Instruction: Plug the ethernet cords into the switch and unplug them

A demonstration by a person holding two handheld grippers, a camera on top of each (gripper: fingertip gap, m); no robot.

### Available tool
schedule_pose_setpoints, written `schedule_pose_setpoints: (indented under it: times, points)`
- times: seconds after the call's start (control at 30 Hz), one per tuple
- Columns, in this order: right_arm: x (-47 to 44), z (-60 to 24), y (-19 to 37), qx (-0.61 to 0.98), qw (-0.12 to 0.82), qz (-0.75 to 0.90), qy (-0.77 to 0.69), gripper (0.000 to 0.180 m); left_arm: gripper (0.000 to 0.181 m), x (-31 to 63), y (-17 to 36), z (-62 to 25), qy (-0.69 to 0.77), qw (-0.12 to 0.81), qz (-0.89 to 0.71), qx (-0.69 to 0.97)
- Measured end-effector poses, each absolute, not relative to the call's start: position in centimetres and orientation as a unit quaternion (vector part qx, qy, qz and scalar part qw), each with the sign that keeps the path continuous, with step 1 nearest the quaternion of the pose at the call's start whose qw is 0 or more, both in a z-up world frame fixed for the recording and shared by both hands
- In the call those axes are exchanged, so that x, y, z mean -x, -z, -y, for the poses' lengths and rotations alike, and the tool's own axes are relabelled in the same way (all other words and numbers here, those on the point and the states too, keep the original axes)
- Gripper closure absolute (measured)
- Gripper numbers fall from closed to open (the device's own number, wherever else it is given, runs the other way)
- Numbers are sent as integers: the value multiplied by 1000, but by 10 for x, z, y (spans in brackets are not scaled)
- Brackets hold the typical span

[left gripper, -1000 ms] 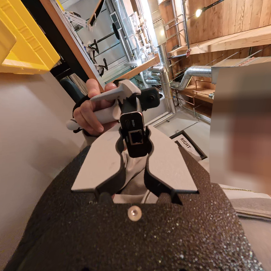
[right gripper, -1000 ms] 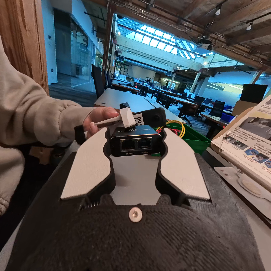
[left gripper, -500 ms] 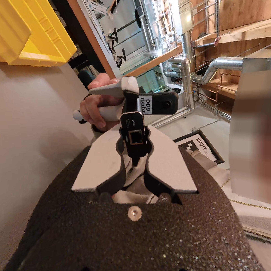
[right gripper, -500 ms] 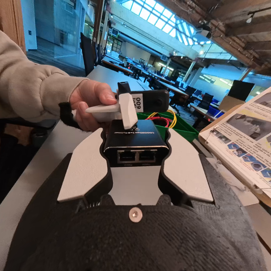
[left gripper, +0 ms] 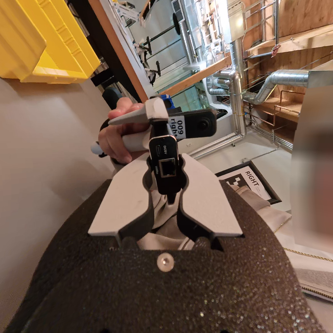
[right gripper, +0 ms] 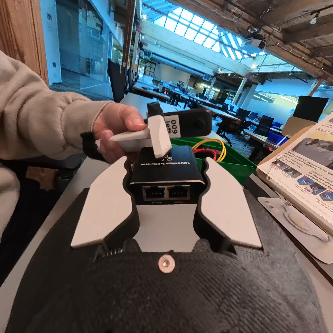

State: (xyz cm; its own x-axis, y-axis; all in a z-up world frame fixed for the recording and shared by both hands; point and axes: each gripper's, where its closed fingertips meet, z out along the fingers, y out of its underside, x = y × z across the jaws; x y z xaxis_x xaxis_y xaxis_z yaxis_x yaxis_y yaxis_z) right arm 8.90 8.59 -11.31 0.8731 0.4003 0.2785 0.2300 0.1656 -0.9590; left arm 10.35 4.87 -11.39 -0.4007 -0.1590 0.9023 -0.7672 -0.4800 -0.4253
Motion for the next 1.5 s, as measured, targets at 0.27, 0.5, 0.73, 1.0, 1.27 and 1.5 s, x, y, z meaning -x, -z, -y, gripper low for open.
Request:
schedule_pose_setpoints:
  times: [0.27,0.5,0.73,1.0,1.27,1.5]
  points:
    - [-108,-80,103,623,753,186,-102,103,131,-115,105,-84,-724,109,446,-514]
    - [-132,-72,105,616,763,143,-130,104,125,-104,108,-197,-601,-159,529,-577]
    - [-146,-72,115,632,752,123,-138,104,136,-70,156,-439,-211,-379,596,-676]
    - [-152,-76,122,633,753,111,-144,104,135,-118,221,-522,-2,-388,722,-572]
    - [-161,-73,128,640,750,98,-136,104,164,-133,235,-533,23,-385,727,-568]
    - [-162,-69,125,635,753,99,-142,104,166,-118,165,-518,-25,-390,719,-575]
